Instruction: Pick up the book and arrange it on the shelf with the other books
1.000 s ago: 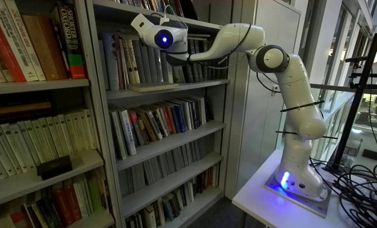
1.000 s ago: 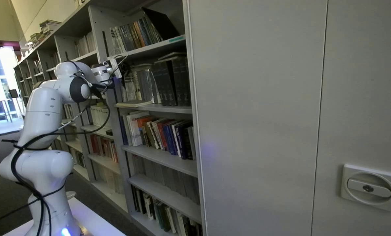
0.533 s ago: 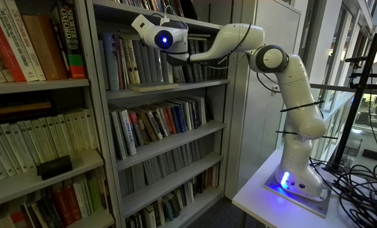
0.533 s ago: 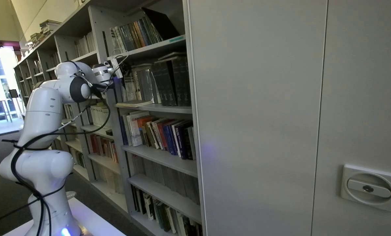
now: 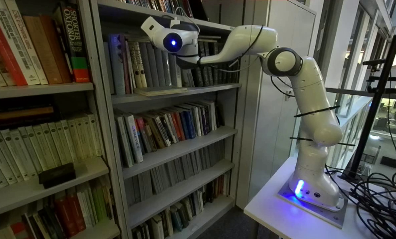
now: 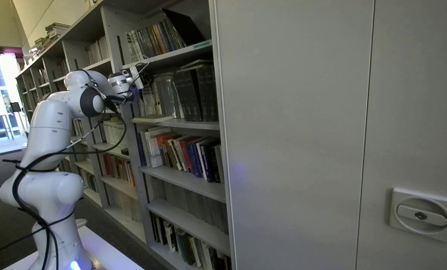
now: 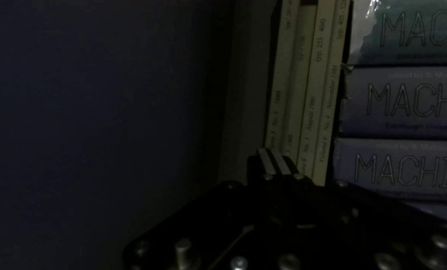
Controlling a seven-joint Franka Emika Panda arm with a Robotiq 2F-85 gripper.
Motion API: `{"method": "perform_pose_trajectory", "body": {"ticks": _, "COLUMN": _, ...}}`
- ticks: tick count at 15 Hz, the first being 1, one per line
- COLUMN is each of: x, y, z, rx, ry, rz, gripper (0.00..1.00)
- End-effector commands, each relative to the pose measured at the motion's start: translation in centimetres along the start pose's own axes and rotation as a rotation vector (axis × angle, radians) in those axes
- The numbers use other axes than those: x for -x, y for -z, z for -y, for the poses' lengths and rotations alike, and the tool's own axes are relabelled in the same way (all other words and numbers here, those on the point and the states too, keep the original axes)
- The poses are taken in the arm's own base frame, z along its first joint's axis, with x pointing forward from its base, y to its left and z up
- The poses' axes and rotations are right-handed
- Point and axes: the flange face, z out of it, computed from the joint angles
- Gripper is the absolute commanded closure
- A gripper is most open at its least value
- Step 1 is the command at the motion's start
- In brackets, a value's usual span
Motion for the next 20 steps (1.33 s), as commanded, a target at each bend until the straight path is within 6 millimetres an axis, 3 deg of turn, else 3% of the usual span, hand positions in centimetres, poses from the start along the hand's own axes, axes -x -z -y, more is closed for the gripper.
{"method": "perform_pose_trajectory", "body": {"ticks": 1, "x": 1.6, "y": -0.4, "z": -0.6, "rx": 0.003, "ry": 0.016, "rz": 0.031, "gripper": 1.0}}
{"method": "perform_pose_trajectory", "body": {"ticks": 7, "x": 1.6, "y": -0.2, "z": -0.6, "rx": 0.001, "ry": 0.011, "rz": 0.025, "gripper": 1.0}}
{"method": "perform_pose_trajectory", "body": {"ticks": 10, "x": 0.7, "y": 1.0, "z": -0.3, "rx": -0.023, "ry": -0.002, "rz": -0.008, "gripper": 1.0}}
{"method": "perform_pose_trajectory", "body": {"ticks": 16, "x": -2.0, "y": 7.0, "z": 0.7, "rx": -0.131, "ry": 0.032, "rz": -0.101, "gripper": 1.0}}
{"method": "perform_pose_trajectory", "body": {"ticks": 20, "x": -2.7, "y": 12.2, "z": 1.8, "rx": -0.324, "ry": 0.019, "rz": -0.156, "gripper": 1.0}}
